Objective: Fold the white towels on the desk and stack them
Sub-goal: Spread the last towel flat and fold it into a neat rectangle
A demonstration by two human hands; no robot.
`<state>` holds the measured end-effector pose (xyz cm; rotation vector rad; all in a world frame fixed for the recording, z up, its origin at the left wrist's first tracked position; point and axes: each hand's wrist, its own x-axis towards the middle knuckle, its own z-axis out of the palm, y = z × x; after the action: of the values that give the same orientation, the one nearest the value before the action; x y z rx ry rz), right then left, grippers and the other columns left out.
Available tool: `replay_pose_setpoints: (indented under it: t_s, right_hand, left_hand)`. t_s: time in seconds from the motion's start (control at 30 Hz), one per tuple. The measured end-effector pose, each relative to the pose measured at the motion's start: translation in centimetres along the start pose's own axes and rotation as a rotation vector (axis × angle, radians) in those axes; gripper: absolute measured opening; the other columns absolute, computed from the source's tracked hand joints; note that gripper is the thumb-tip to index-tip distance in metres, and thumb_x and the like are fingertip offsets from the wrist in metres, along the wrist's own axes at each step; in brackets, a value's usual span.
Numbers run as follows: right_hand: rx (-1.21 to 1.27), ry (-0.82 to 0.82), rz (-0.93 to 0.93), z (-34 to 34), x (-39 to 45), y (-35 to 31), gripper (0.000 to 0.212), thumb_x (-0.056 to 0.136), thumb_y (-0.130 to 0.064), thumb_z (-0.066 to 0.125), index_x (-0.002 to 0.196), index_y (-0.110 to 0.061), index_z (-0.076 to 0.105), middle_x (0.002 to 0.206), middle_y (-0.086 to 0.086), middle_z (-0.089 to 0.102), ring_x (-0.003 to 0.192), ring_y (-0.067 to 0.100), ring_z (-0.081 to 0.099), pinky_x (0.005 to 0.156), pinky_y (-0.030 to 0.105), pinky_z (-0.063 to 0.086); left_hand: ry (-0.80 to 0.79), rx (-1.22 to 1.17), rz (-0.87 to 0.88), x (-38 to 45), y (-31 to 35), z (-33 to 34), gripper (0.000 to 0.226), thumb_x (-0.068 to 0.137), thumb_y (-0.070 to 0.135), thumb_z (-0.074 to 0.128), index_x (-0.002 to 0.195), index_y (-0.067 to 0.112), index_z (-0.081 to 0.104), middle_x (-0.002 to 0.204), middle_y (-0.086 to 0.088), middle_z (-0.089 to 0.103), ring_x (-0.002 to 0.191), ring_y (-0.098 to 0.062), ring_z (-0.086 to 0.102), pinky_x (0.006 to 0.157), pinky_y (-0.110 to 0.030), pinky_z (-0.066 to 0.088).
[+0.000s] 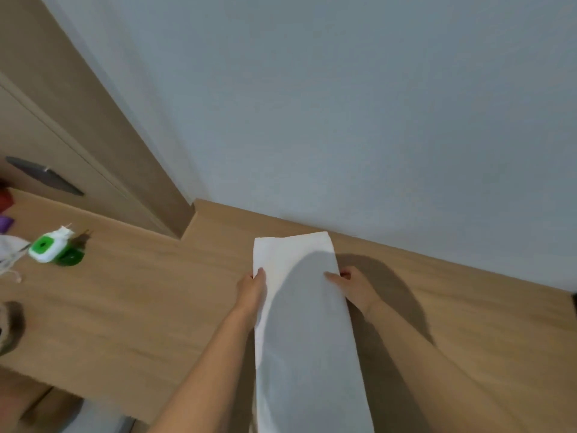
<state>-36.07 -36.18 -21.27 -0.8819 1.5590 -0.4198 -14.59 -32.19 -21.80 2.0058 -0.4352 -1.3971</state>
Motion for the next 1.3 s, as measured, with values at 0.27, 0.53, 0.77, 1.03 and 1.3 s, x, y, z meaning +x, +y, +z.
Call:
replay_pose_setpoints:
  t_s: [0.27, 0.53, 0.77, 1.03, 1.3]
  right_hand:
    - [0.282, -0.172, 0.01, 1.2, 1.8, -1.3, 0.052, 0.075, -0.058, 0.072, 0.108, -0.018, 0.069, 0.098, 0.004, 0.076, 0.089, 0.022, 0.073, 0.072, 0.033, 0.058]
    - [0.344, -0.236, -0.101, 1.5, -7.0, -1.8, 0.046, 0.08, -0.051, 0.069, 0.109, -0.015, 0.072, 0.108, 0.008, 0.073, 0.099, 0.025, 0.071, 0.076, 0.034, 0.059]
    - [0.338, -0.163, -0.352, 5.5, -20.8, -2.4, 0.039, 0.085, -0.042, 0.068, 0.116, -0.018, 0.069, 0.112, 0.009, 0.072, 0.101, 0.03, 0.07, 0.083, 0.044, 0.058]
    - [0.27, -0.138, -0.599, 14.4, -32.2, -3.2, 0.031, 0.082, -0.047, 0.07, 0.105, -0.027, 0.072, 0.106, 0.005, 0.074, 0.094, 0.025, 0.072, 0.068, 0.029, 0.057]
    - [0.12, -0.442, -0.624, 27.3, -35.0, -5.3, 0.027, 0.082, -0.049, 0.062, 0.105, -0.036, 0.071, 0.106, -0.005, 0.074, 0.092, 0.014, 0.072, 0.064, 0.021, 0.056]
  left_hand:
    - [-0.322, -0.346, -0.092, -0.7, 0.9, -0.3, 0.051, 0.103, 0.047, 0.037, 0.136, 0.013, 0.056, 0.13, -0.007, 0.064, 0.12, -0.024, 0.06, 0.1, -0.037, 0.048]
    - [-0.545, -0.395, 0.081, -7.0, -0.3, -4.8, 0.052, 0.097, 0.049, 0.05, 0.14, 0.019, 0.051, 0.134, -0.008, 0.062, 0.124, -0.026, 0.059, 0.104, -0.044, 0.047]
    - [-0.57, -0.345, 0.429, -16.2, -2.4, -13.1, 0.041, 0.096, 0.042, 0.056, 0.135, 0.028, 0.053, 0.126, -0.002, 0.067, 0.114, -0.021, 0.066, 0.08, -0.03, 0.058]
    - [-0.375, -0.382, 0.686, -23.5, -5.5, -25.2, 0.034, 0.088, 0.047, 0.061, 0.121, 0.04, 0.061, 0.119, 0.005, 0.07, 0.106, -0.017, 0.069, 0.074, -0.028, 0.059]
    - [-0.016, -0.549, 0.72, -26.7, -11.1, -37.5, 0.043, 0.084, 0.054, 0.069, 0.122, 0.036, 0.063, 0.121, 0.001, 0.069, 0.108, -0.022, 0.069, 0.077, -0.032, 0.058]
